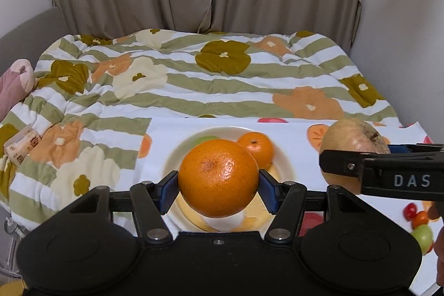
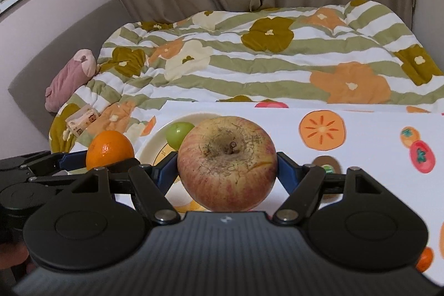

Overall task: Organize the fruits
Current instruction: 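Carry the orange and apple to the plate and release the orange with the left tool, then lower the large apple onto the plate and open the right tool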

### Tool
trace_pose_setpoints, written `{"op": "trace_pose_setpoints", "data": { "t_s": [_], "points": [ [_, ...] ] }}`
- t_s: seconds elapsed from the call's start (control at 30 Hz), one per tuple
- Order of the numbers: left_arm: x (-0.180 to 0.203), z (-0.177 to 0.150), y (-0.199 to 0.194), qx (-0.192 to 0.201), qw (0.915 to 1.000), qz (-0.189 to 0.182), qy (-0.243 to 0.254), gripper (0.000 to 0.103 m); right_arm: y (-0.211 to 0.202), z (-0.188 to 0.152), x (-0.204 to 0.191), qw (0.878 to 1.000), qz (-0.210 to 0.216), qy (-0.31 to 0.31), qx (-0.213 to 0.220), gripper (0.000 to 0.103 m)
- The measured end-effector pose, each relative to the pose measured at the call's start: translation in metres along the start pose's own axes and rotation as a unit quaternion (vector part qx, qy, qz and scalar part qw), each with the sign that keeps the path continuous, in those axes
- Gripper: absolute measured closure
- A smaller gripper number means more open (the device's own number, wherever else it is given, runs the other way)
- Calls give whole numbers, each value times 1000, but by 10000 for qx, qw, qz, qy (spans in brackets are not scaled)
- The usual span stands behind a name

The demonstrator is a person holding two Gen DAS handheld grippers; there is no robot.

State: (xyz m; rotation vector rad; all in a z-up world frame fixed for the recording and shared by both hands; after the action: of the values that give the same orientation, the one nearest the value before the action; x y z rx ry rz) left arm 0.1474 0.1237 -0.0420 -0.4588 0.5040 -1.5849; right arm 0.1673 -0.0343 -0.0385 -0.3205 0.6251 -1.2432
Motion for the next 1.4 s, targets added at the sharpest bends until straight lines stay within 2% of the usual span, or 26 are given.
{"op": "trace_pose_setpoints", "data": {
  "t_s": [0.23,0.47,0.9,0.93,1.0,1.03,1.4],
  "points": [
    [-27,-11,43,-210,9992,-239,249,39,32,-11,-18,9996,-266,112,-59,14],
    [-31,-24,80,-395,9957,-504,671,39,57,-21,-23,9985,-496,220,-117,14],
    [-31,-39,99,-583,9928,-677,797,38,66,-32,-17,9965,-755,302,-201,14],
    [-32,-37,98,-543,9932,-678,778,36,65,-32,-17,9965,-762,292,-203,14],
    [-33,-34,92,-420,9940,-691,743,10,61,-32,-18,9964,-773,271,-204,14],
    [-33,-32,88,-361,9943,-686,732,5,60,-31,-18,9964,-773,271,-209,14],
    [-46,-36,56,-416,9953,-677,554,4,53,-35,-21,9972,-676,111,-287,14]
  ]
}}
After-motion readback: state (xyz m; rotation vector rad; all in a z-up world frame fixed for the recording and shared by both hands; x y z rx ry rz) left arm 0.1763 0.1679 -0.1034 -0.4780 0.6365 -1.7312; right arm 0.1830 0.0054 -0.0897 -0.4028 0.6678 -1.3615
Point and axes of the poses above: each gripper's, at about its wrist camera, not at the fingertips, and y roughly the way its jaws point, x to its right, z to its top, the point moved 3 cm from there along y, roughly the way its jaws point, and after that the axes turned 10 degrees about x, right-handed, at the moved point
